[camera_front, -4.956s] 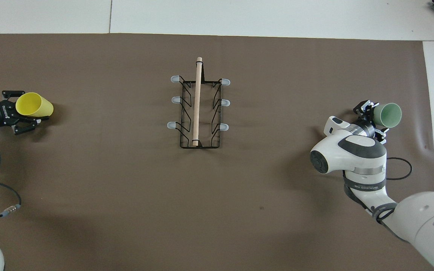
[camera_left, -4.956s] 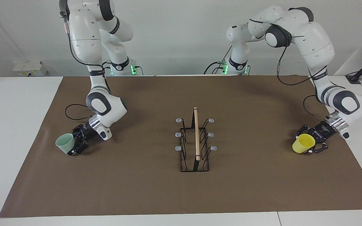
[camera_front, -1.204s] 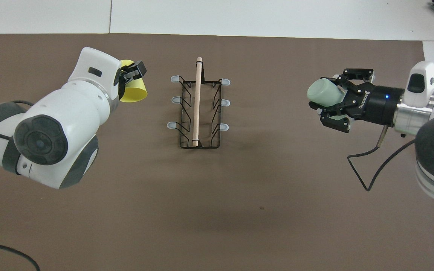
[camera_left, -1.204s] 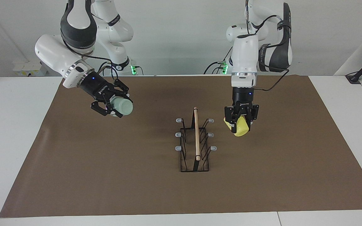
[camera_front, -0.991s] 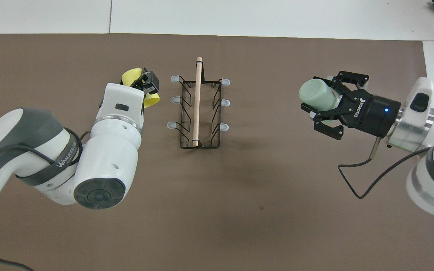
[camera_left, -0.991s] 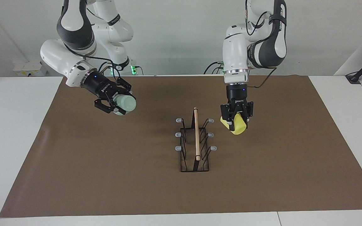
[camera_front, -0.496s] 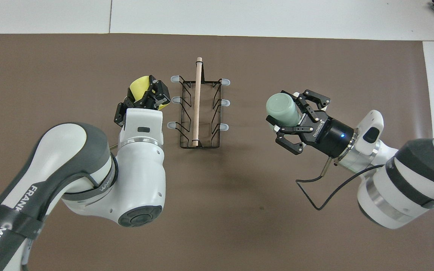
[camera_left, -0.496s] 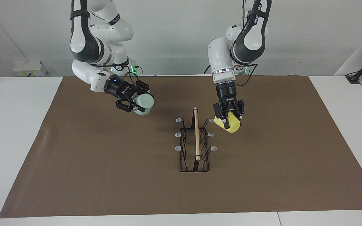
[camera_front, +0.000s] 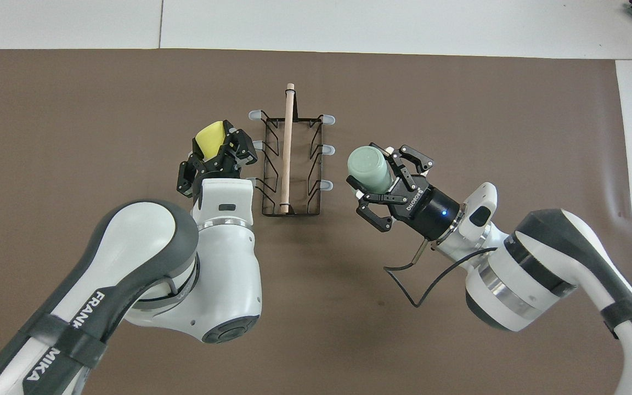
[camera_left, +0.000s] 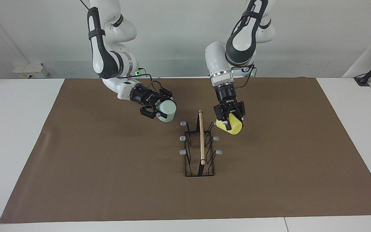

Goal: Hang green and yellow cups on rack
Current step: 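Carry the yellow cup and green cup toward the rack pegs with both grippers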

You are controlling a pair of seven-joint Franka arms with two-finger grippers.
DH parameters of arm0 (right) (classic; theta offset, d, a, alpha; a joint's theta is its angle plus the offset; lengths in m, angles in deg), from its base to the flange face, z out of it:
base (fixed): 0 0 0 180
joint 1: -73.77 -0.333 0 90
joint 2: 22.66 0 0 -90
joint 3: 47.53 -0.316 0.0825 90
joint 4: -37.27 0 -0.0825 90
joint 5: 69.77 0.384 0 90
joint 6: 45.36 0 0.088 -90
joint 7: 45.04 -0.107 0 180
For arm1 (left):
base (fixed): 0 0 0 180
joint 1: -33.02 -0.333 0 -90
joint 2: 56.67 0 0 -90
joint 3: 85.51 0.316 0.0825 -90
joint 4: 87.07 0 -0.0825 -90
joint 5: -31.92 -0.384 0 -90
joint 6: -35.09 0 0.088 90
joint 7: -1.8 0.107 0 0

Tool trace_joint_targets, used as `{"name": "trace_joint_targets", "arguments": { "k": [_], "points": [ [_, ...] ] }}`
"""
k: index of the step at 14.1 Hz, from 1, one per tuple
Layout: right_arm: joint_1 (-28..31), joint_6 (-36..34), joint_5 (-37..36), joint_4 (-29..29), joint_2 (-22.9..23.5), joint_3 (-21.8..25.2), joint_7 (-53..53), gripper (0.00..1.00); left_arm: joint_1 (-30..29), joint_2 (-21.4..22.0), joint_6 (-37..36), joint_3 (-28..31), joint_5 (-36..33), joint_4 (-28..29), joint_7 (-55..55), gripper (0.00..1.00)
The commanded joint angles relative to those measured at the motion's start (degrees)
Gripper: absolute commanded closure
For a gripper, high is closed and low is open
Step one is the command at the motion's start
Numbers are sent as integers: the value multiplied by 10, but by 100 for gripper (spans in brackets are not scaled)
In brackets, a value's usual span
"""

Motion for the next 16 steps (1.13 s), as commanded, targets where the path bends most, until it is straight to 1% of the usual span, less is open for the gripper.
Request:
{"name": "trace_joint_targets", "arguments": {
  "k": [1,2,4,5,7,14,16],
  "points": [
    [-19,-16,58,0,20,1,45,74,3,9,-23,-4,-32,16,-32,100],
    [-32,-39,86,0,37,1,58,74,5,3,-45,-10,-45,22,-56,100],
    [-49,-110,134,-8,93,1,98,74,5,-13,-62,-21,-65,22,-65,100],
    [-49,-114,135,-10,103,1,109,74,6,-14,-70,-25,-65,24,-66,100],
    [-50,-113,135,-11,104,2,110,74,6,-15,-85,-39,-69,30,-73,100],
    [-52,-99,140,-19,108,1,111,74,5,-8,-102,-83,-71,70,-82,100],
    [-73,-105,173,-30,130,2,123,74,4,-3,-101,-95,-70,86,-82,100]
  ]
}}
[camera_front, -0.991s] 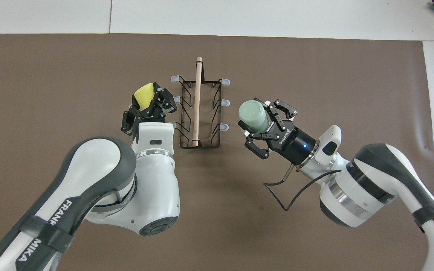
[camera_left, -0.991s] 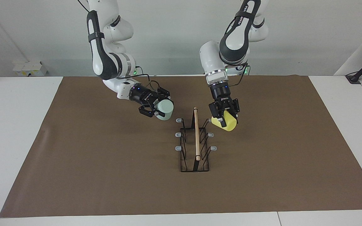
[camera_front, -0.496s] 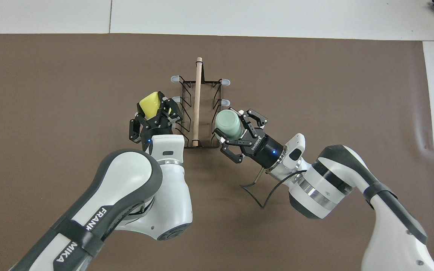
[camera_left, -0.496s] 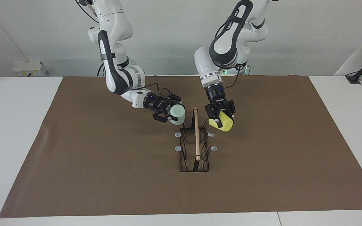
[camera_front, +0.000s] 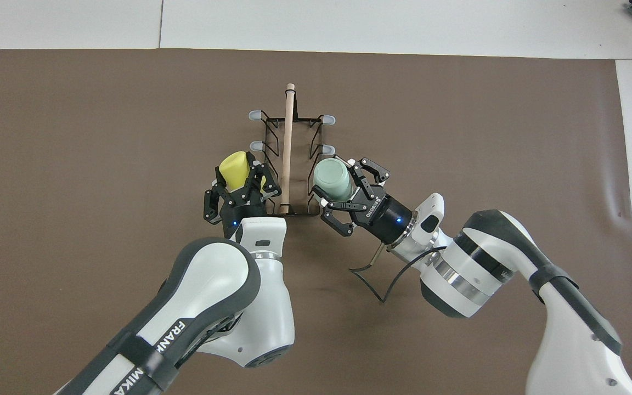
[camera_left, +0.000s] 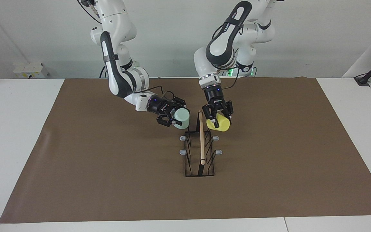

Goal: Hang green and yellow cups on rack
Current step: 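Carry the yellow cup and green cup toward the rack pegs with both grippers, then hang the yellow cup and green cup on the near rack pegs, open both grippers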

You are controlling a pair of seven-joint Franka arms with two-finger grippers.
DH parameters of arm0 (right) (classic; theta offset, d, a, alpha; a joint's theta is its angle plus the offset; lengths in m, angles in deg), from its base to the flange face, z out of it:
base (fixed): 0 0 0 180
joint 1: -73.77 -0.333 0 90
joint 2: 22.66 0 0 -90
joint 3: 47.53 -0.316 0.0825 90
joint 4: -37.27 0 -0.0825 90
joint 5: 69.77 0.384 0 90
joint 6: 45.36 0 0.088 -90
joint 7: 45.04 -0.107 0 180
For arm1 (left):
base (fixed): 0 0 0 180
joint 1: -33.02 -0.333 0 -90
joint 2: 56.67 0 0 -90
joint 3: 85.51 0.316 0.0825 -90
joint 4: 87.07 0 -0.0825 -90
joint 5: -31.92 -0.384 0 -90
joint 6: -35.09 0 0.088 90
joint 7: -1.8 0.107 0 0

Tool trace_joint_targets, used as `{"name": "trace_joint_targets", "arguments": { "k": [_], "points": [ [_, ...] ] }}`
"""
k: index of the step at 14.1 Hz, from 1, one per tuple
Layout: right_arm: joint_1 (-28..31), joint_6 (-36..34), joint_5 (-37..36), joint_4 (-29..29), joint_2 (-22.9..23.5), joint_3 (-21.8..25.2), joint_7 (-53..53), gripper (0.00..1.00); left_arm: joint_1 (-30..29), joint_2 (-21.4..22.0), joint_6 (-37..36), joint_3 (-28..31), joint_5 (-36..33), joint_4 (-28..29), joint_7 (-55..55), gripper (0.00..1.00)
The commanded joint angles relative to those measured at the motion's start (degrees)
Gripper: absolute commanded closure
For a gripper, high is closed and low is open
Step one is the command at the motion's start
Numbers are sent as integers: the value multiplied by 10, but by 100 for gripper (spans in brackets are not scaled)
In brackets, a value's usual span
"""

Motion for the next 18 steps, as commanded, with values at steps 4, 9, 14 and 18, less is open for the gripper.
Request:
{"name": "trace_joint_targets", "arguments": {
  "k": [4,9,14,18],
  "points": [
    [-27,1,88,-25,42,-2,55,74,3,17,-6,-16,-6,28,-17,100],
    [-25,-18,87,-25,63,-1,75,74,-3,20,28,-16,-3,21,-9,79],
    [-24,-14,87,-25,63,-1,74,33,-11,27,48,-9,7,21,-2,28],
    [-22,-7,84,-25,64,-1,72,3,-16,32,56,-8,12,21,13,6]
  ]
}}
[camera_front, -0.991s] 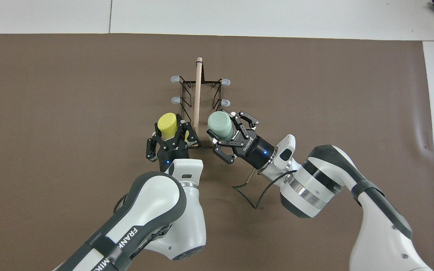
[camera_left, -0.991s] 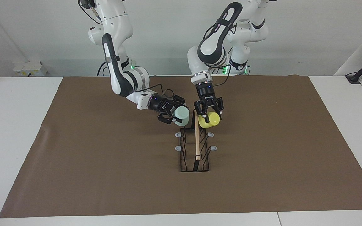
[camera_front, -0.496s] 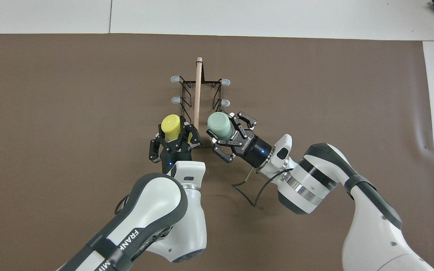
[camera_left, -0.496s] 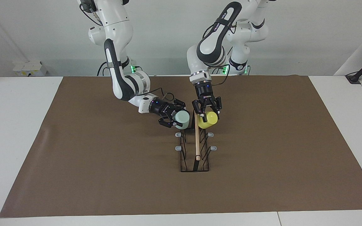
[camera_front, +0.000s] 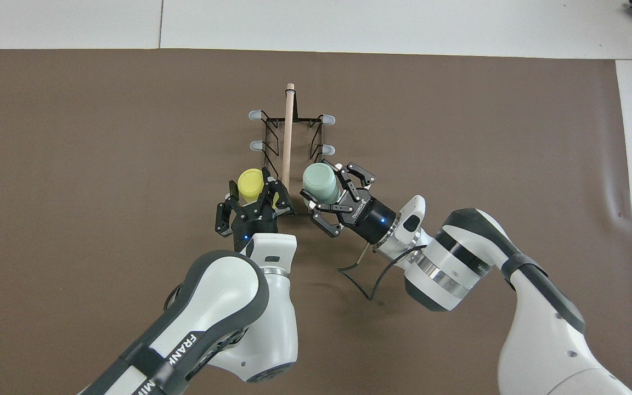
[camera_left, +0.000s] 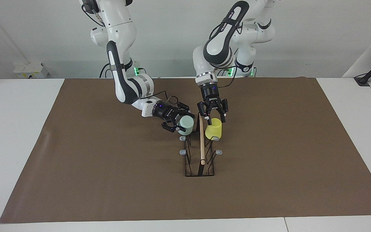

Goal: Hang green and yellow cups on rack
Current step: 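Hang the yellow cup and green cup on the near rack pegs, open both grippers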

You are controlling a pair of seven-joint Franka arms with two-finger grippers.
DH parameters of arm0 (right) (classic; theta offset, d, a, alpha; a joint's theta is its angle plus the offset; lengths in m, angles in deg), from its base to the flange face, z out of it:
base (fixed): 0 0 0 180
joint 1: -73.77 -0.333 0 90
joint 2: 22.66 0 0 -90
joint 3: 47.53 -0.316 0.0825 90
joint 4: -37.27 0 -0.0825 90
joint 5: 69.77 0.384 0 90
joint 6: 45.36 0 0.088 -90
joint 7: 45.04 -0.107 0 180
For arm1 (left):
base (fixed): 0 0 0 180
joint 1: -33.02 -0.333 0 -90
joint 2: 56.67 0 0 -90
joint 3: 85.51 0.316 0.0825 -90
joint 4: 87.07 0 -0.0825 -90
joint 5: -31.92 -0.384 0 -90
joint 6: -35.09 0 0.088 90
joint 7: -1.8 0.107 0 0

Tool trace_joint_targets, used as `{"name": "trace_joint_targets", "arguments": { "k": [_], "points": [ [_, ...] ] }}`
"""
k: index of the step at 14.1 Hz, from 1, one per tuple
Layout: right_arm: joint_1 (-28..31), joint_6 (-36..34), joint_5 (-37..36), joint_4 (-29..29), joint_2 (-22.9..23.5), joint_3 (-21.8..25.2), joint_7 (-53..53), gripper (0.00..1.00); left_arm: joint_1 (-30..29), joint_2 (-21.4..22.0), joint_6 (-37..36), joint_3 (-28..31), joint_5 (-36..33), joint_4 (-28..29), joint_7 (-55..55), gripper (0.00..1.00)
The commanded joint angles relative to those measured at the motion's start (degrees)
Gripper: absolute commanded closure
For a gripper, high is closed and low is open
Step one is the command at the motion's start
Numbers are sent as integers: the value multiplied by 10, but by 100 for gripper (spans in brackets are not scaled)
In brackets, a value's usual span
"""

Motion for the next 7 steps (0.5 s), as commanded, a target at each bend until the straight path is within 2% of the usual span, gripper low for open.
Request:
{"name": "trace_joint_targets", "arguments": {
  "k": [1,7],
  "points": [
    [-2,4,66,-2,8,-6,63,2,-9,25,31,4,10,9,11,6],
    [-2,23,64,-5,9,-6,50,2,-10,35,72,36,15,-5,35,6]
  ]
}}
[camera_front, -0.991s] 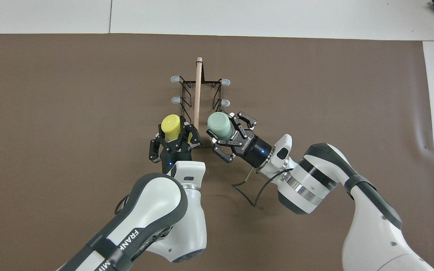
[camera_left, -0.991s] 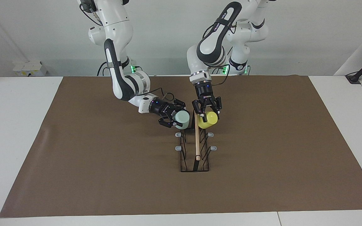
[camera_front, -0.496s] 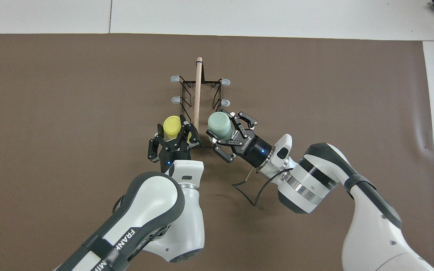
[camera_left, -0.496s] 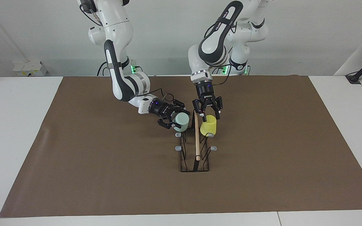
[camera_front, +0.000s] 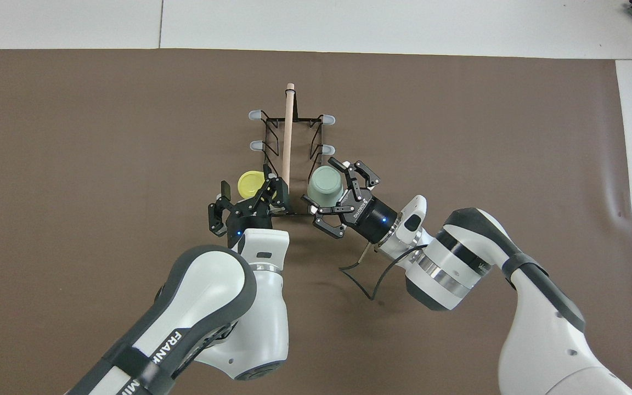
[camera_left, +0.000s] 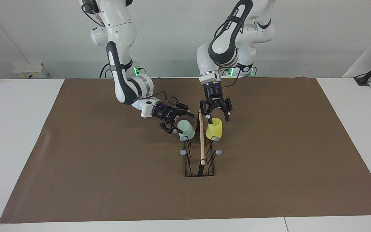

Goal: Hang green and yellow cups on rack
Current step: 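Hang the yellow cup and green cup on the near rack pegs, open both grippers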

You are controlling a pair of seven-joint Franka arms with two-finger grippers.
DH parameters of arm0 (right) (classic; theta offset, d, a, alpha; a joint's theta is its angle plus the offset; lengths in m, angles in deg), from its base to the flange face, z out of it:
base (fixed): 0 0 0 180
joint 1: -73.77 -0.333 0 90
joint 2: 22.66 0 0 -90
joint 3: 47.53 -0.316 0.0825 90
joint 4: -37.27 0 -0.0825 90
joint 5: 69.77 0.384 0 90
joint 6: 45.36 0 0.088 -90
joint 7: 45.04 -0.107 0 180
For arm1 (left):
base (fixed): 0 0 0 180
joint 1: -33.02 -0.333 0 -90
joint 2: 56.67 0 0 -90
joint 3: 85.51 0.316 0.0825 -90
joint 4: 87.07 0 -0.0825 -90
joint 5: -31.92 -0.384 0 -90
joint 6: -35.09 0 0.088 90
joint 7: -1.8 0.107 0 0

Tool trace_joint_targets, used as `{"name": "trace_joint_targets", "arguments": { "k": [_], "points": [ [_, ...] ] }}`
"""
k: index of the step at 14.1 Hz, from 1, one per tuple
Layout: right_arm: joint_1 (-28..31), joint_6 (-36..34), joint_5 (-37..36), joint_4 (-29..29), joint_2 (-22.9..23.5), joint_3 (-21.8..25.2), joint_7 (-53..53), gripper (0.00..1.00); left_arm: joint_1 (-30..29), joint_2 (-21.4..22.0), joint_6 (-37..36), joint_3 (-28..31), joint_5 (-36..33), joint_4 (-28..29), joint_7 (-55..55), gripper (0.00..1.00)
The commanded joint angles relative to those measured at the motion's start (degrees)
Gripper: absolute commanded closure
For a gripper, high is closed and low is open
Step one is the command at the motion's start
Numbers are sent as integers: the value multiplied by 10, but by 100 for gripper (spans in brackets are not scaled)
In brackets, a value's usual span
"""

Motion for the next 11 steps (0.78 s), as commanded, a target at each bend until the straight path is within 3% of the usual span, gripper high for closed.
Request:
{"name": "trace_joint_targets", "arguments": {
  "k": [1,4,8,11],
  "points": [
    [-1,12,59,-8,5,-6,49,2,-8,16,22,10,14,-4,32,6],
    [-2,43,53,-9,-16,-6,34,2,-8,11,25,21,39,-22,68,6],
    [1,173,10,-13,-101,-6,-11,1,-8,4,32,37,113,-58,171,6],
    [1,201,-8,-29,-117,-6,-42,1,-8,-8,32,54,183,-98,259,6]
  ]
}}
